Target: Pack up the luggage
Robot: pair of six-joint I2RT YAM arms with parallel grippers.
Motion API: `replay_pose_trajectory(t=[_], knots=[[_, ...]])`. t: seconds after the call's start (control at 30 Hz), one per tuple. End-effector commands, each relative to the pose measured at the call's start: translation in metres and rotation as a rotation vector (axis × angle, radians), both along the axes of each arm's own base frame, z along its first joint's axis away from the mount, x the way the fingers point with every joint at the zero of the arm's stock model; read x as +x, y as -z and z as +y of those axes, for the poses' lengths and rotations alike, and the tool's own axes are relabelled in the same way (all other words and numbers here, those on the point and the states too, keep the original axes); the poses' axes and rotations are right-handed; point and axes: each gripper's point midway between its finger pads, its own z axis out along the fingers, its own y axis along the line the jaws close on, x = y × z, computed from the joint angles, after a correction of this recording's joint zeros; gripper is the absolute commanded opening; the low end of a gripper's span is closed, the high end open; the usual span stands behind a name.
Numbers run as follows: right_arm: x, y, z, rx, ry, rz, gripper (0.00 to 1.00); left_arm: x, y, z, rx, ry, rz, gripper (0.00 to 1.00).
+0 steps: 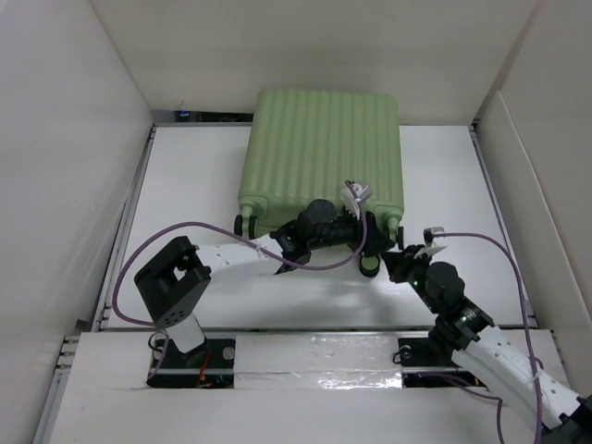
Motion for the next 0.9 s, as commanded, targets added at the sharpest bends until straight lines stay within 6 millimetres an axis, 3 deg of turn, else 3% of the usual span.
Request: replay_pose_trajectory(t=[0.0, 0.07, 0.13, 0.17, 0.2, 0.27, 0.3, 0.4, 0.47, 0.53, 0.57, 0.6, 0.63, 0.67, 0.7, 0.73, 0.77, 0.83, 0.87], knots=[[-0.033, -0.017, 0.051, 0.088, -0.214, 0.002, 0.0, 0.023, -0.057, -0.021, -0.158, -0.01, -0.055, 0.46], [-0.035, -0.033, 0.062, 0.159, -0.224, -0.049, 0.0, 0.025, -0.052, -0.029, -0.149, 0.002, -0.035, 0.46], [-0.041, -0.034, 0.075, 0.193, -0.23, -0.051, 0.0, 0.029, -0.062, -0.037, -0.169, 0.008, -0.032, 0.46], [-0.041, -0.049, 0.082, 0.243, -0.232, -0.093, 0.0, 0.032, -0.055, -0.043, -0.161, 0.008, -0.006, 0.46], [-0.032, -0.039, 0.078, 0.22, -0.148, -0.068, 0.0, 0.038, -0.067, -0.047, -0.172, 0.01, -0.008, 0.46], [-0.036, -0.056, 0.087, 0.227, -0.142, -0.107, 0.0, 0.045, -0.061, -0.049, -0.175, 0.013, 0.052, 0.46], [-0.03, -0.058, 0.084, 0.183, -0.105, -0.149, 0.0, 0.053, -0.062, -0.044, -0.187, 0.006, 0.065, 0.46], [-0.026, -0.059, 0.095, 0.134, -0.096, -0.161, 0.0, 0.047, -0.072, -0.037, -0.21, 0.058, 0.094, 0.48], [-0.022, -0.051, 0.103, 0.115, -0.096, -0.157, 0.0, 0.048, -0.09, -0.023, -0.228, 0.038, 0.063, 0.56], [-0.018, -0.045, 0.107, 0.103, -0.089, -0.153, 0.0, 0.057, -0.089, -0.01, -0.185, -0.051, 0.016, 0.69], [-0.016, -0.037, 0.111, 0.079, -0.084, -0.14, 0.0, 0.055, -0.116, 0.006, -0.213, -0.096, -0.033, 0.73], [-0.015, -0.038, 0.114, 0.077, -0.088, -0.14, 0.0, 0.056, -0.108, 0.018, -0.188, -0.144, -0.04, 0.85], [-0.016, -0.035, 0.116, 0.073, -0.094, -0.134, 0.0, 0.065, -0.132, 0.045, -0.215, -0.24, -0.084, 0.93], [-0.016, -0.034, 0.118, 0.076, -0.101, -0.129, 0.0, 0.083, -0.14, 0.072, -0.223, -0.328, -0.093, 0.98], [-0.017, -0.033, 0.119, 0.073, -0.111, -0.127, 0.0, 0.092, -0.127, 0.094, -0.204, -0.393, -0.071, 0.99], [-0.017, -0.034, 0.12, 0.071, -0.112, -0.127, 0.0, 0.098, -0.131, 0.116, -0.22, -0.45, -0.069, 0.99], [-0.017, -0.032, 0.121, 0.064, -0.114, -0.122, 0.0, 0.104, -0.154, 0.153, -0.281, -0.522, -0.086, 0.99], [-0.017, -0.032, 0.122, 0.058, -0.121, -0.121, 0.0, 0.109, -0.129, 0.187, -0.236, -0.62, -0.038, 0.99], [-0.018, -0.029, 0.121, 0.051, -0.122, -0.111, 0.0, 0.101, -0.141, 0.208, -0.259, -0.667, -0.055, 0.99]])
